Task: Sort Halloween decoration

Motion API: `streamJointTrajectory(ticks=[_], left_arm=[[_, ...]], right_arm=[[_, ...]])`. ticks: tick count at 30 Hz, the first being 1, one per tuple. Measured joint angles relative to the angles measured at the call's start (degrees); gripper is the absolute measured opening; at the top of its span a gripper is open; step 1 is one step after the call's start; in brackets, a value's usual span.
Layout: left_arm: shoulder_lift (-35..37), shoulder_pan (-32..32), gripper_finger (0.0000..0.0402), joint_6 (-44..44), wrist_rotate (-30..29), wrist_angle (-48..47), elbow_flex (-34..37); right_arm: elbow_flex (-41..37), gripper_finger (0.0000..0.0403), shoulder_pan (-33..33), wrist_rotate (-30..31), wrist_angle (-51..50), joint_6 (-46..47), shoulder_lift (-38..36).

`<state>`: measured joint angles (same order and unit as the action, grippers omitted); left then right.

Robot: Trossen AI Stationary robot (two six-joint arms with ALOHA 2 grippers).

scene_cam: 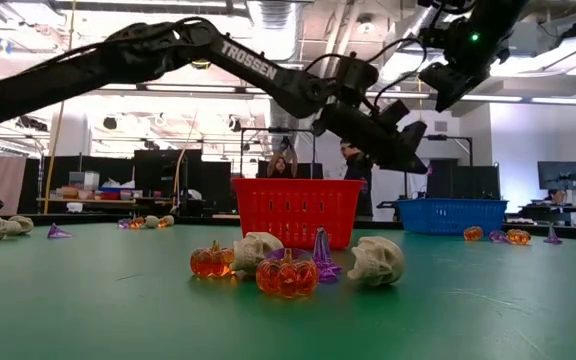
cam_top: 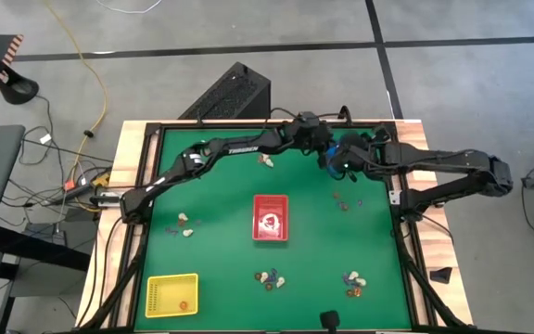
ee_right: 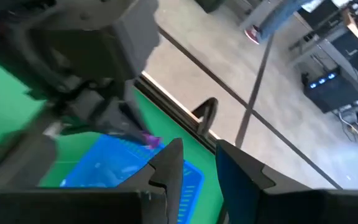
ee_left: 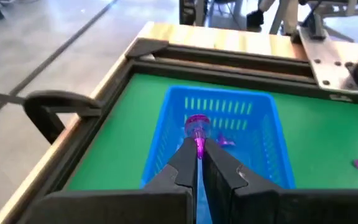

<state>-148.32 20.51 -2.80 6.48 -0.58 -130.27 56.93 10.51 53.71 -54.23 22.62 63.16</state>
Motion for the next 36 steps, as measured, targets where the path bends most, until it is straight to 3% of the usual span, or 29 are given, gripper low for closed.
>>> streamJointTrajectory(ticks=[4, 13, 19, 25, 31, 33, 36], left_arm=[[-0.92, -0.02, 0.0026, -1.13, 0.35, -0.86, -0.37], [-0.44, -0.04, 0.0127, -2.18, 0.08, -5.03, -0.34], [5.43, 0.15, 0.0150, -7.95, -6.03, -26.96, -2.89], [19.47, -0.26, 0.0150, -12.17, -13.69, -55.23, -4.71], [26.77, -0.69, 0.0151, -2.96, -15.85, -81.88, -4.23], [29.83, -1.68, 0.0151, 0.57, -18.23, -86.53, -3.88], [34.84, -5.44, 0.0151, 4.53, -24.16, -87.91, 2.21]], right_arm=[[0.00, 0.0125, 0.25, 0.02, -0.14, 0.01, 0.00], [0.00, 0.0125, 0.25, 0.02, 0.02, -0.63, 0.00], [0.00, 0.0125, 0.25, 0.02, 0.04, -0.58, 0.00], [0.00, 0.0125, -1.08, -1.80, 0.08, -0.11, 0.02], [0.00, 0.0125, -5.38, -11.30, 0.43, 0.03, 0.04], [0.00, 0.0125, -7.55, -14.09, 0.49, 0.58, 0.04], [-0.02, 0.0125, -11.29, -16.54, 0.41, 3.01, 0.04]])
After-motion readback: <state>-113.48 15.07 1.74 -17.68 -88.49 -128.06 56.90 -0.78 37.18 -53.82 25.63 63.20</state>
